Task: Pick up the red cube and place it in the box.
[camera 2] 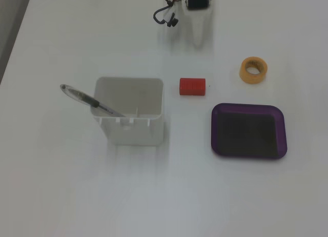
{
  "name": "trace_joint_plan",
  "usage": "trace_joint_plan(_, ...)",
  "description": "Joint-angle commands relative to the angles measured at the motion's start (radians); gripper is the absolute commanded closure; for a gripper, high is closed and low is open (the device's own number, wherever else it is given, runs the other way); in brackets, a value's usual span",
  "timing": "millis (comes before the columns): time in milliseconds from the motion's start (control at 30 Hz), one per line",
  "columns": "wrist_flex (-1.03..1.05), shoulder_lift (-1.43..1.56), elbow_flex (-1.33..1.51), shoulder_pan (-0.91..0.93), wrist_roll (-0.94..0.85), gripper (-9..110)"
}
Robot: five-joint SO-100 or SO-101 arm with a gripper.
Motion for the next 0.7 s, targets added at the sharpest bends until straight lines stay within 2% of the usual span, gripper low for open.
trace_joint_plan(0,-0.06,-0.008,-0.012,0.034,-0.009,102)
trace_joint_plan(533,-0.06,-0.008,-0.02,0.035,-0.009,102)
trace_joint_plan(667,-0.057,-0.026,-0.175,0.037,-0.006,102)
